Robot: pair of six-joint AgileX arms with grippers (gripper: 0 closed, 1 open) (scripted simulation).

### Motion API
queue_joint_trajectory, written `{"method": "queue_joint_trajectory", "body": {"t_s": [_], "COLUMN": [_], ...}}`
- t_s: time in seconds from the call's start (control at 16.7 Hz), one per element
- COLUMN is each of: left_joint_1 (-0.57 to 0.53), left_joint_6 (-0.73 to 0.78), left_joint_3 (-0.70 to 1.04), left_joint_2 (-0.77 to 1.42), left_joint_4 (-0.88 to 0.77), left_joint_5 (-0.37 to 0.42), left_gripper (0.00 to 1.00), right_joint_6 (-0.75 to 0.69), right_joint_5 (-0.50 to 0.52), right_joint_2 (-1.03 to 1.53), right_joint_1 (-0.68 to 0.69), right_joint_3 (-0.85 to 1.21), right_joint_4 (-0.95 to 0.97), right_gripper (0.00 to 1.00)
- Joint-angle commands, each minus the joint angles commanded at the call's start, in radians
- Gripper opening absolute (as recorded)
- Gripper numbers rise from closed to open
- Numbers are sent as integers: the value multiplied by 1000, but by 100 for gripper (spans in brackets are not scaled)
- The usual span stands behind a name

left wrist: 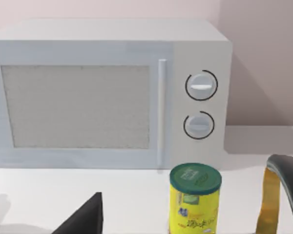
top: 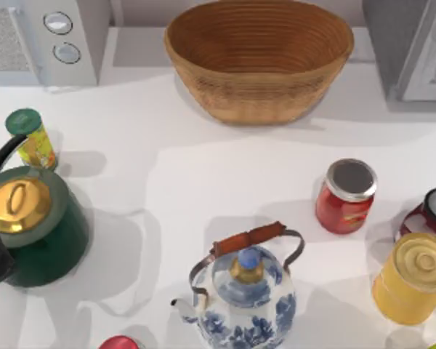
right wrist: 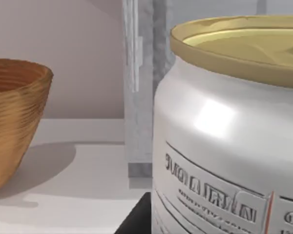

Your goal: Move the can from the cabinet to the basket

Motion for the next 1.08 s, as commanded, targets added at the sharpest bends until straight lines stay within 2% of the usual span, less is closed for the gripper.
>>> {"method": "queue_joint_trajectory", "body": {"t_s": [0.42,0.6,0.84,1.08], "left_joint_1": [0,0,0,0], "left_joint_6": [0,0,0,0], "left_joint_3": [0,0,0,0], "left_joint_2": [0,0,0,0], "left_joint_4": [0,0,0,0], "left_joint_5": [0,0,0,0], "left_gripper": [100,100,100,100], "right_joint_6": [1,2,5,6], "right_joint_5": [-4,23,113,232], "right_joint_2": [-10,51,283,666], "right_joint_1": [-5,16,86,193], "right_joint_3": [-33,24,209,465], "right_joint_4": [8,32,108,210], "right_gripper": [0,0,0,0]}}
